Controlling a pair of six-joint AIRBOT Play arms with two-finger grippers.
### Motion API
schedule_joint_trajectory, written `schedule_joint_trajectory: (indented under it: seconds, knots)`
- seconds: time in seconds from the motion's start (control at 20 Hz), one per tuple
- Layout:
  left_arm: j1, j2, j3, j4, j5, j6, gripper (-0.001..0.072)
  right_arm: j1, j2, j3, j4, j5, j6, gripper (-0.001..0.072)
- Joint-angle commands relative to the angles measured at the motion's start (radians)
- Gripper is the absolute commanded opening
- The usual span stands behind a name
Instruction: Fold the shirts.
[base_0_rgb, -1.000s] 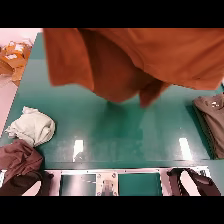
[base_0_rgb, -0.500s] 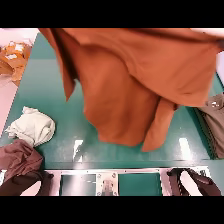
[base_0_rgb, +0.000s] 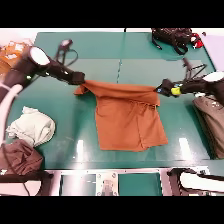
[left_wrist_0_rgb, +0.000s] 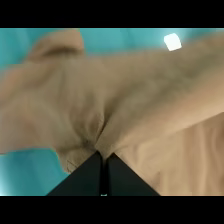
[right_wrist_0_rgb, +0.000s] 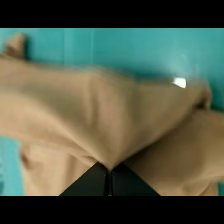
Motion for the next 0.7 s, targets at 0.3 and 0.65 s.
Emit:
schedule_joint_trajectory:
  seconds: [0.3,0.65]
  knots:
    - [0.001,-0.115,-0.015,-0.056,0.024,0.010,0.0025,0.007,-0.172,0.003,0.005,0.010,-0.018,0.0012]
    - [0.001,-0.115,-0.015,0.006,-0.021,0.009,0.0025,-0.151,-0.072,-0.022,-0.005,0.232,0.001,0.0012]
